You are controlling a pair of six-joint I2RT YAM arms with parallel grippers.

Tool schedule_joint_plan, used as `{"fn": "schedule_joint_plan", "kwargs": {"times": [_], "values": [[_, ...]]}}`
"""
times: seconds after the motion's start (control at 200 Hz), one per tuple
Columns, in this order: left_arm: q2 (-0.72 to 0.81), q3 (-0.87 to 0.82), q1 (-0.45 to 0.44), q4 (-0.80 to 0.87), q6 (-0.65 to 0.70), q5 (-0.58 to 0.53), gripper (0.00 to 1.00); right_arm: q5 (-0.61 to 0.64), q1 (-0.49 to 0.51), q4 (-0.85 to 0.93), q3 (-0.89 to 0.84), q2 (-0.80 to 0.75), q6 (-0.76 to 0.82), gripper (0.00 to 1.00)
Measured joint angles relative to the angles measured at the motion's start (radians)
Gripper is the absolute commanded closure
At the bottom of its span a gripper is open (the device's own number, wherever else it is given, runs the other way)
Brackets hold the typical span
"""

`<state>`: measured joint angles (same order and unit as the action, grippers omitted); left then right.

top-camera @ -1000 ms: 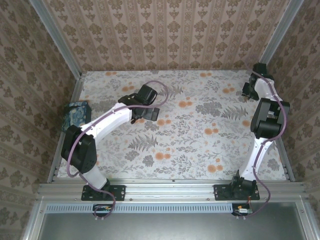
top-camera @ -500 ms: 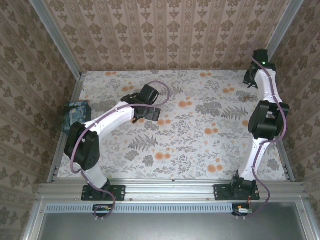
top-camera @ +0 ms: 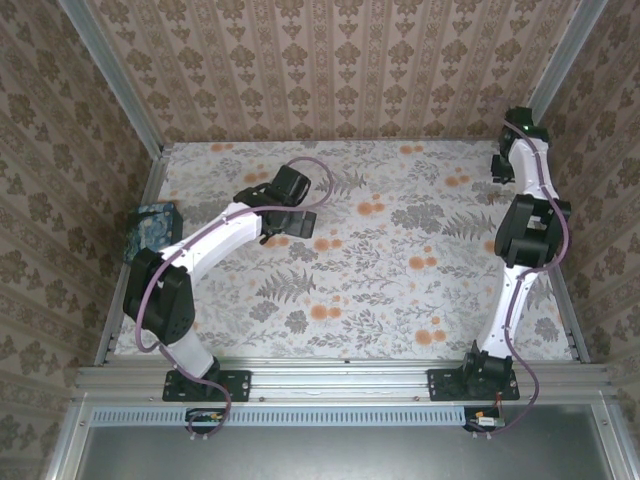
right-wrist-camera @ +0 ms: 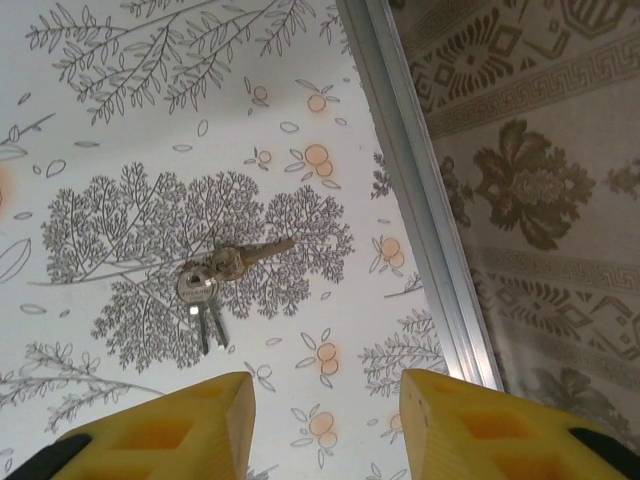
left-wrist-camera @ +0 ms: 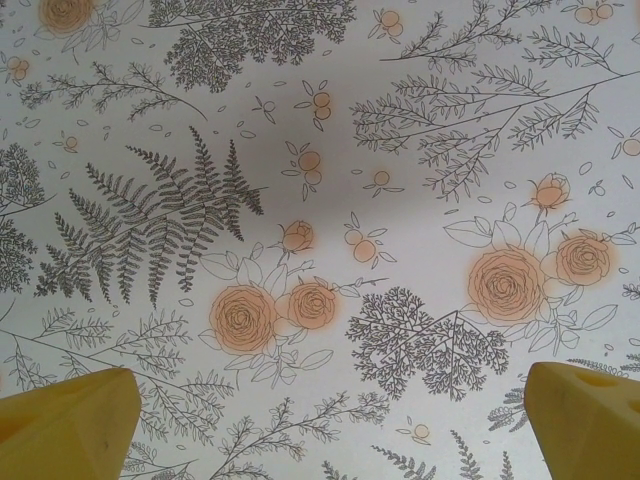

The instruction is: Unlock a padlock with a key

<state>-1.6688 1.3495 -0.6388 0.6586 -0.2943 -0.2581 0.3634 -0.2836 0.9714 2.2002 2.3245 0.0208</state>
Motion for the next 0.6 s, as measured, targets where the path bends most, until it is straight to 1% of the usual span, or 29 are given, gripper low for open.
{"fn": "schedule_joint_plan", "kwargs": {"times": [0.09,0.195,0.265,0.355,0.42,0.525,0.6], "values": [[0.0,0.0,0.0,0.0,0.004,0.0,0.0,0.005,0.006,0.014,0.054,0.038,0.02,0.6],[-0.008,0.003,0.004,0.003,0.011,0.0,0.0,-0.021,0.01,0.06,0.132,0.08,0.023,0.6],[-0.022,0.013,0.011,0.006,0.018,0.0,0.0,-0.072,0.01,0.117,0.227,0.119,0.008,0.59],[-0.039,0.027,0.018,0.007,0.023,0.0,0.0,-0.13,0.009,0.205,0.393,0.185,-0.014,0.56],[-0.048,0.034,0.02,0.007,0.027,-0.001,0.0,-0.158,0.006,0.253,0.47,0.217,-0.026,0.57],[-0.053,0.034,0.024,0.008,0.03,-0.001,0.0,-0.179,0.004,0.298,0.477,0.226,-0.039,0.61],[-0.053,0.034,0.027,0.007,0.03,-0.001,0.0,-0.196,0.004,0.293,0.439,0.224,-0.049,0.6]]}}
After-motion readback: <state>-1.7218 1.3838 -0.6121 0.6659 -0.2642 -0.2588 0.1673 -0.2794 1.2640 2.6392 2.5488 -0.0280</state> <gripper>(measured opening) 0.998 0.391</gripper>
